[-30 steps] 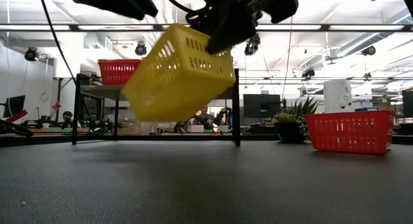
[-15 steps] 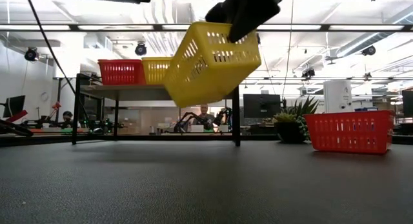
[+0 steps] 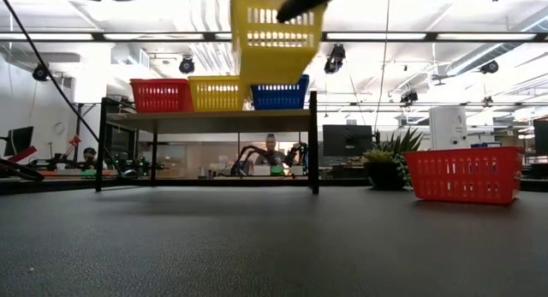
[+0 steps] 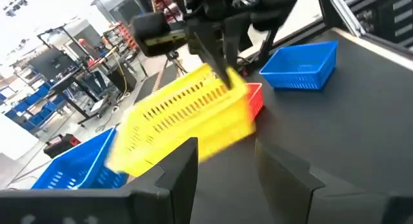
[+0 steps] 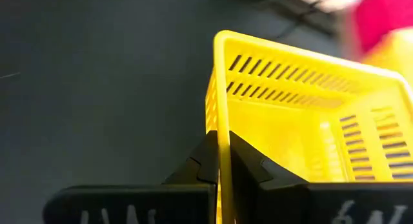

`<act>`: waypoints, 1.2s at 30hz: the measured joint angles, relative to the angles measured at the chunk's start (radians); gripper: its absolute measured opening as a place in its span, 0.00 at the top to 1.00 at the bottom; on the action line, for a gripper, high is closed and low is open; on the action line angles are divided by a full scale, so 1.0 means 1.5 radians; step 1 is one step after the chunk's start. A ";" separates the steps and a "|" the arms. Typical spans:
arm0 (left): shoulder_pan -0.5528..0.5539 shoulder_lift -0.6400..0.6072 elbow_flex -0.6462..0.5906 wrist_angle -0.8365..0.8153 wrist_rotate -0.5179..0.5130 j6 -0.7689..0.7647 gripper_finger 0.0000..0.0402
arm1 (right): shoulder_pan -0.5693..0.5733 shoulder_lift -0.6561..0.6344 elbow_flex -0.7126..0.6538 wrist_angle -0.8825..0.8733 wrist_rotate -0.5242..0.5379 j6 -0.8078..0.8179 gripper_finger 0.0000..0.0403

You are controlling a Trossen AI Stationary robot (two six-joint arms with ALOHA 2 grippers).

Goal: Stack baskets on shelf by color
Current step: Stack the yellow bin on top of the yellow bins on the shelf

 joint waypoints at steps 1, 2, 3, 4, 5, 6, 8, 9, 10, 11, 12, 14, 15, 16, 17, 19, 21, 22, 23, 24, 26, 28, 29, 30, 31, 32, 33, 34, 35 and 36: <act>0.000 -0.008 -0.003 0.000 0.000 -0.003 0.65 | 0.001 0.000 0.003 0.012 0.031 -0.007 0.98; 0.000 -0.015 -0.004 0.001 0.000 -0.004 0.65 | 0.000 0.000 0.007 0.025 0.055 -0.011 0.98; 0.000 -0.021 -0.005 0.000 0.000 -0.004 0.65 | -0.003 0.000 0.015 0.037 0.071 -0.016 0.98; 0.000 -0.026 -0.005 0.000 0.000 -0.004 0.65 | -0.007 0.000 0.022 0.046 0.081 -0.021 0.98; 0.000 -0.031 -0.005 0.000 0.000 -0.004 0.65 | -0.010 0.000 0.030 0.054 0.088 -0.023 0.98; 0.000 -0.036 -0.005 -0.001 0.000 -0.006 0.65 | -0.015 0.000 0.038 0.063 0.093 -0.025 0.98; 0.000 -0.047 -0.005 -0.002 0.000 -0.020 0.65 | -0.025 0.000 0.054 0.076 0.095 -0.027 0.98; -0.001 -0.054 -0.005 -0.002 -0.001 -0.022 0.65 | -0.032 0.001 0.064 0.079 0.095 -0.026 0.98; -0.001 -0.061 -0.005 -0.002 -0.005 -0.022 0.65 | -0.039 0.005 0.077 0.080 0.094 -0.025 0.98; -0.001 -0.067 -0.005 -0.002 -0.014 -0.023 0.65 | -0.048 0.008 0.091 0.078 0.091 -0.022 0.98; -0.001 -0.075 -0.005 -0.003 -0.024 -0.027 0.65 | -0.056 0.010 0.106 0.069 0.087 -0.019 0.98; -0.001 -0.088 -0.005 -0.009 -0.058 -0.041 0.65 | -0.075 0.024 0.138 0.051 0.078 -0.022 0.98; -0.001 -0.096 -0.005 -0.014 -0.078 -0.048 0.65 | -0.085 0.031 0.157 0.043 0.065 -0.026 0.98; -0.001 -0.103 -0.005 -0.022 -0.099 -0.056 0.65 | -0.097 0.040 0.177 0.030 0.050 -0.029 0.98; -0.001 -0.109 -0.005 -0.026 -0.119 -0.061 0.65 | -0.109 0.051 0.197 0.017 0.034 -0.034 0.98; -0.001 -0.124 -0.005 -0.042 -0.153 -0.073 0.65 | -0.135 0.078 0.245 0.005 -0.005 -0.049 0.98; -0.001 -0.135 -0.005 -0.041 -0.172 -0.074 0.65 | -0.163 0.108 0.298 -0.026 -0.039 -0.065 0.98; -0.001 -0.141 -0.007 -0.042 -0.175 -0.074 0.65 | -0.176 0.125 0.326 -0.042 -0.050 -0.070 0.98; -0.001 -0.145 -0.007 -0.043 -0.176 -0.074 0.65 | -0.189 0.142 0.354 -0.054 -0.055 -0.076 0.98; -0.001 -0.150 -0.007 -0.042 -0.176 -0.074 0.65 | -0.202 0.157 0.379 -0.066 -0.059 -0.083 0.98; -0.001 -0.159 -0.008 -0.045 -0.177 -0.073 0.65 | -0.225 0.188 0.424 -0.092 -0.073 -0.103 0.98; -0.001 -0.166 -0.008 -0.052 -0.177 -0.068 0.65 | -0.246 0.215 0.464 -0.104 -0.090 -0.110 0.98; -0.001 -0.169 -0.008 -0.055 -0.177 -0.063 0.65 | -0.255 0.228 0.480 -0.110 -0.103 -0.111 0.98; -0.001 -0.172 -0.008 -0.055 -0.177 -0.058 0.65 | -0.265 0.240 0.495 -0.117 -0.116 -0.111 0.98; -0.001 -0.174 -0.008 -0.055 -0.177 -0.056 0.65 | -0.274 0.252 0.509 -0.124 -0.130 -0.111 0.98; -0.001 -0.175 -0.008 -0.055 -0.177 -0.053 0.65 | -0.283 0.265 0.523 -0.131 -0.140 -0.111 0.98; -0.001 -0.175 -0.008 -0.054 -0.177 -0.050 0.65 | -0.290 0.278 0.537 -0.137 -0.146 -0.111 0.98; -0.001 -0.175 -0.008 -0.054 -0.177 -0.044 0.65 | -0.297 0.291 0.550 -0.142 -0.151 -0.111 0.98; -0.001 -0.176 -0.008 -0.055 -0.177 -0.038 0.65 | -0.304 0.302 0.563 -0.147 -0.159 -0.111 0.98; -0.001 -0.177 -0.008 -0.055 -0.177 -0.036 0.65 | -0.309 0.314 0.574 -0.149 -0.166 -0.111 0.98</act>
